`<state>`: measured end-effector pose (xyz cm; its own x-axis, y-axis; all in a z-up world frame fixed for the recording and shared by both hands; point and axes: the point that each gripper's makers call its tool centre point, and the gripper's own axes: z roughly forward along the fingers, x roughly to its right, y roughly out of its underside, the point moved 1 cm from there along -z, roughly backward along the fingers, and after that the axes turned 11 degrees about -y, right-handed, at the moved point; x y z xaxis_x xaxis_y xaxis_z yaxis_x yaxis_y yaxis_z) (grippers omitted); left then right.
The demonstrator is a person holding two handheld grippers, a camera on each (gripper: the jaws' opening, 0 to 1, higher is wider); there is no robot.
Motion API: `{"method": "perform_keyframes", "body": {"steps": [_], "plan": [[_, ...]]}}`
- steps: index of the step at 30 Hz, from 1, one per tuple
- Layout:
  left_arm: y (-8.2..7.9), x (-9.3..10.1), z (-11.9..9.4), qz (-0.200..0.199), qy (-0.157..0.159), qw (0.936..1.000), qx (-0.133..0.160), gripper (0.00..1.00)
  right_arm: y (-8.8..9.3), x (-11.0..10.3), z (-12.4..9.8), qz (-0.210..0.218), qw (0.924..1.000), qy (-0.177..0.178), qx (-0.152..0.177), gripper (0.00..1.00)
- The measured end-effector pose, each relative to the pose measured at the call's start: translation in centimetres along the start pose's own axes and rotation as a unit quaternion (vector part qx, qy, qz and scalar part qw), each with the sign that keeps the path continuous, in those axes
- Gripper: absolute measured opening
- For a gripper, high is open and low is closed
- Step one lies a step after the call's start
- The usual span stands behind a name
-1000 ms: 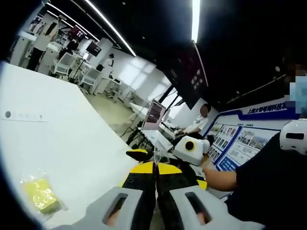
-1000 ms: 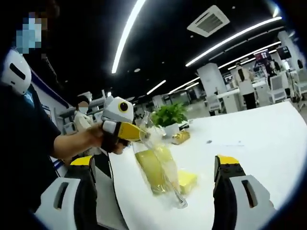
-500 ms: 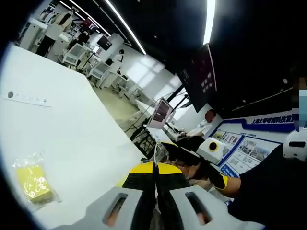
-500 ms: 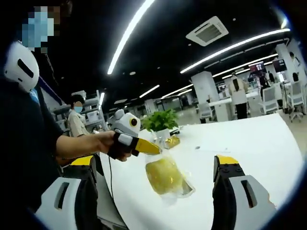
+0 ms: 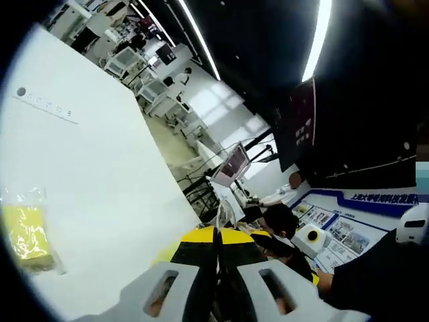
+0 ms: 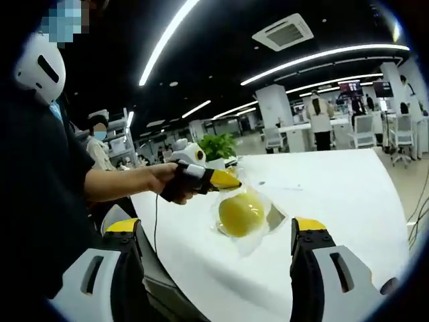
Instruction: Compare the silicone blocks by pressing each to a similar depth, holding the contact briefly, and releasing to observe deformation and rebound differences across the visible hardness samples.
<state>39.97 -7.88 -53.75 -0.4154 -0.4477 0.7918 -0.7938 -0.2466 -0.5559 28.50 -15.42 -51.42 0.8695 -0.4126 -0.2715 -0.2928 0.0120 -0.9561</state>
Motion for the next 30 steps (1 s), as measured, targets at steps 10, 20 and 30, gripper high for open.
{"method": "perform_keyframes", "body": {"steps": [10,20,30], "plan": [[0.6,-3.6,3.4,-0.072,-0.035,0.9968,0.000,0.00,0.6,0.6,-1.9,0.020,0.9995,0.023,-0.001,0.82],[0.6,-8.6,4.6,-0.133,-0.093,0.9864,0.027,0.00,1.7,0.7,-2.2,0.028,0.9988,0.039,-0.008,0.81],[-1.4,-13.6,4.9,-0.186,-0.134,0.9711,0.065,0.00,3.3,0.8,-2.1,0.038,0.9982,0.047,-0.009,0.78]]}}
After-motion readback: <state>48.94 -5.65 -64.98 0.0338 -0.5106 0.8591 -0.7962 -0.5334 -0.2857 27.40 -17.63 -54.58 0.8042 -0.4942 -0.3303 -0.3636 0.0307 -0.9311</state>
